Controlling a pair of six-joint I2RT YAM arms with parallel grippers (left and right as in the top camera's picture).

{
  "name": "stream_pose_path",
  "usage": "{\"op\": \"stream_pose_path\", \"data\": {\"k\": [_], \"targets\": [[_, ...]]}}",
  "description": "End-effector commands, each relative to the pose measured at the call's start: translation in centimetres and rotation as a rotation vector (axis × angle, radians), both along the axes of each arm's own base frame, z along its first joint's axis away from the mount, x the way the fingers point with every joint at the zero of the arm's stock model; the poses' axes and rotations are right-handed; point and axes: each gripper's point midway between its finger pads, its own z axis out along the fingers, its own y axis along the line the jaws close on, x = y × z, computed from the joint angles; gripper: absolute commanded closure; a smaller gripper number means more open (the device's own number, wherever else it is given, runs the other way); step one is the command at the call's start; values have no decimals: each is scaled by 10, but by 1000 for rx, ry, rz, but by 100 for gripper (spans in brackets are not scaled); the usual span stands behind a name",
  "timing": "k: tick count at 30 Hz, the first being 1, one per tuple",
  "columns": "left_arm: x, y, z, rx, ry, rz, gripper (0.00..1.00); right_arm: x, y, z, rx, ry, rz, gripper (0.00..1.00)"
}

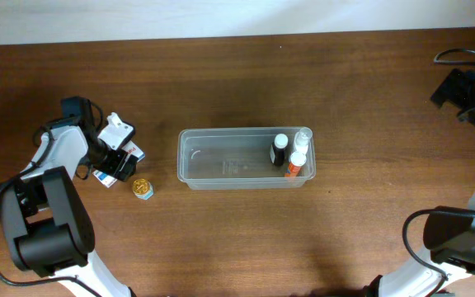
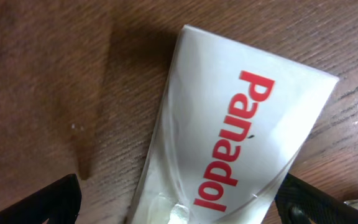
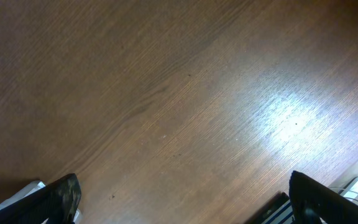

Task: Pack container
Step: 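Lower the left gripper and grasp the Panadol box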

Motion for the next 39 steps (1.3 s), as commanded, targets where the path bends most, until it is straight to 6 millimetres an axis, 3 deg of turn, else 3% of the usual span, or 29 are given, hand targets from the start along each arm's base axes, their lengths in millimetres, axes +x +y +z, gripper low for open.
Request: {"op": "stream_pose_path", "data": {"k": [1,7,11,15,18,27,39], "targets": [[-4,-1,-4,-39,22,170,1,-3,-1,10,-14,-28,-12,2],[-4,-1,-4,-77,35,434,1,-3,-1,10,-14,-28,-12,2],[-4,0,-4,-79,35,449,1,-3,-1,10,-14,-29,-12,2],[-3,0,-4,-79,33,449,28,-3,-1,10,-14,-28,-12,2],[-3,0,-4,-81,33,461,36,-3,-1,10,-14,-28,-12,2],[-6,-2,-4,-113,60,688,36,-3,-1,10,-14,-28,-12,2],[-6,-1,-4,-115,58,708,48,-3,-1,10,-14,-29,-12,2]]}}
